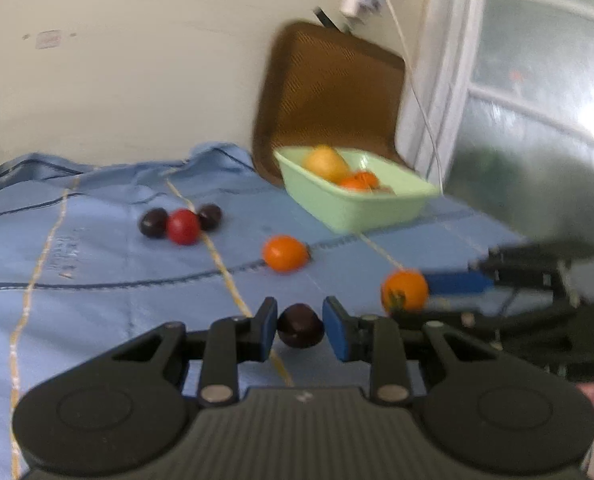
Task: Organize fruits
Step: 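Carry the tomato and plum into the green basket and open both grippers, then grasp another dark plum from the table with the left gripper, then grasp a red tomato with the right gripper while the left gripper holds its plum, then carry the plum and red tomato into the basket and open both grippers, then grasp an orange tomato with the right gripper while the left gripper grasps a dark plum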
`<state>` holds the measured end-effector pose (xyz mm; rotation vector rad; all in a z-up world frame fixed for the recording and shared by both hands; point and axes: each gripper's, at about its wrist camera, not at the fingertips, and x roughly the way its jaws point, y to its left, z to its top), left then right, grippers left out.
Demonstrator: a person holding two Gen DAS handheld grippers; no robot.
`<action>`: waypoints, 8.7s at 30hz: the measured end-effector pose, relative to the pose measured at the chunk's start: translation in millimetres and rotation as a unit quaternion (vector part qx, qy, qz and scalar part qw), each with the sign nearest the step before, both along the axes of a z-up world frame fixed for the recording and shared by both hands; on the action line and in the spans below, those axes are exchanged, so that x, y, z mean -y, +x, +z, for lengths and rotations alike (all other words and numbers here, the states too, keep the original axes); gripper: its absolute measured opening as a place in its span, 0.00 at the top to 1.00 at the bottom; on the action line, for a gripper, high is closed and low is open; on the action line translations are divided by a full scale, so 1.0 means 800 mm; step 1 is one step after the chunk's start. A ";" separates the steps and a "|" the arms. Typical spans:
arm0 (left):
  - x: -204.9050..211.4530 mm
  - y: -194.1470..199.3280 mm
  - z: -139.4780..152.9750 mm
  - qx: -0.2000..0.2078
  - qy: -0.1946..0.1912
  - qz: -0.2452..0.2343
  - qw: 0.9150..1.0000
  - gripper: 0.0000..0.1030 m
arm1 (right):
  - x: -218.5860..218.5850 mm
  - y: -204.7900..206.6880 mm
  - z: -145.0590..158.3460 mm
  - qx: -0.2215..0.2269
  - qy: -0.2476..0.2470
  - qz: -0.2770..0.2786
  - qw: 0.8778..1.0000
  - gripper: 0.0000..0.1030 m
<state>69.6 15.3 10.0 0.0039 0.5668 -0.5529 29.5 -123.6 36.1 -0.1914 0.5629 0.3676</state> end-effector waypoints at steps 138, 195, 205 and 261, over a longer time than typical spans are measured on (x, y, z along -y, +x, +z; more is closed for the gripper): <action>0.009 0.042 0.014 -0.053 -0.105 0.059 0.991 0.72 | 0.039 0.018 -0.001 0.004 0.072 -0.024 0.997 0.73; -0.064 0.031 -0.013 -0.034 -0.045 0.199 0.978 0.57 | -0.015 0.118 -0.023 -0.042 0.010 0.008 0.999 0.66; -0.004 0.134 0.002 -0.002 0.000 0.169 0.986 0.57 | 0.034 0.084 -0.019 -0.052 0.082 -0.020 0.995 0.67; 0.008 -0.048 -0.010 -0.023 0.020 0.132 0.991 0.73 | 0.036 -0.040 -0.023 -0.025 0.047 -0.042 0.998 0.64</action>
